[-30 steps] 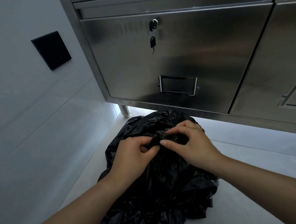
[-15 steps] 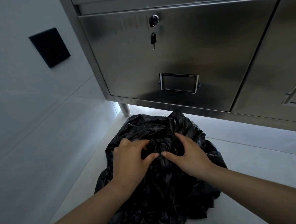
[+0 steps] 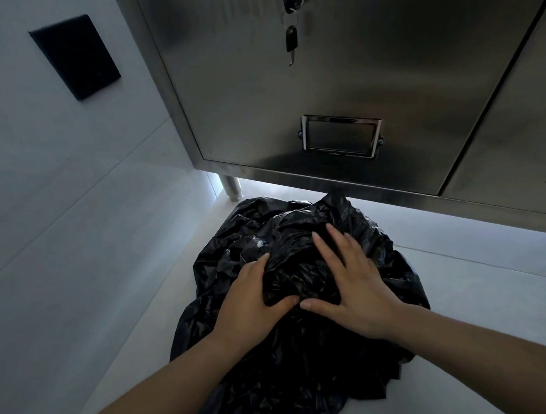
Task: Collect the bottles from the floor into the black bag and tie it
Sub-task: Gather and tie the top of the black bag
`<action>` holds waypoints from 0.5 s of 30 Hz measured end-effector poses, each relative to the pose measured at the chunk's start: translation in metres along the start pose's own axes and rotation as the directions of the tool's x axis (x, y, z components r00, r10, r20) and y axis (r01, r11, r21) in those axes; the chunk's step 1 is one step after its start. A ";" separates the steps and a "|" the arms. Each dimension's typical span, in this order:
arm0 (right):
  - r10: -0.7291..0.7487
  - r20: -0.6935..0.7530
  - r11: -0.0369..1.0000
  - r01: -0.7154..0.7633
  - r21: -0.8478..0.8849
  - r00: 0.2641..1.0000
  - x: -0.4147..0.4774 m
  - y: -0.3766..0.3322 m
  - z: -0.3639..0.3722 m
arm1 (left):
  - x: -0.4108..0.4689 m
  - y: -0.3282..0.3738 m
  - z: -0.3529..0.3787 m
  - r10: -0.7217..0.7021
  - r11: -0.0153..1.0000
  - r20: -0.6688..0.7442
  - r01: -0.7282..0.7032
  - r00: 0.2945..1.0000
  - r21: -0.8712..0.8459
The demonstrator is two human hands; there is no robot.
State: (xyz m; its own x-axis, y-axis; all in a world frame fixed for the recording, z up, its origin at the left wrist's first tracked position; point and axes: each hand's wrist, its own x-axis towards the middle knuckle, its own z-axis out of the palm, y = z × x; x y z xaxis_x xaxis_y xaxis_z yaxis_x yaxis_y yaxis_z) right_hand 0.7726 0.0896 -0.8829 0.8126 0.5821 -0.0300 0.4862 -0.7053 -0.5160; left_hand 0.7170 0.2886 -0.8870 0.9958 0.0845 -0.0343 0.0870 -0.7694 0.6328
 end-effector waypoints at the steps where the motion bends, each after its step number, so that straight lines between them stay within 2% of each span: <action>1: -0.039 0.023 0.998 0.038 0.053 0.999 0.002 0.002 0.000 | 0.001 -0.001 0.002 0.010 1.000 0.000 -0.010 1.000 0.003; 3: -0.064 0.063 0.991 0.056 0.118 0.996 0.006 0.006 0.004 | 0.002 -0.002 0.006 0.022 1.000 -0.001 -0.022 1.000 0.001; 10: -0.030 0.178 0.987 0.001 0.160 0.984 0.010 0.021 0.038 | 0.000 -0.016 0.020 -0.015 0.999 0.050 0.016 0.999 -0.028; 15: 0.031 0.170 0.971 -0.071 0.230 0.985 0.014 0.022 0.055 | -0.001 -0.027 0.025 -0.062 0.996 0.048 0.065 0.997 -0.061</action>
State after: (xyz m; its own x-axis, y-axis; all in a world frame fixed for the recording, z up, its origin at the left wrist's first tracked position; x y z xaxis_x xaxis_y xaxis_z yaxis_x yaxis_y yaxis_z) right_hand 0.7765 0.1043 -0.9422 0.7606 0.6203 -0.1915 0.3406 -0.6325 -0.6957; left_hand 0.7145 0.2932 -0.9234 0.9886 0.1018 -0.1109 0.1501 -0.7225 0.6749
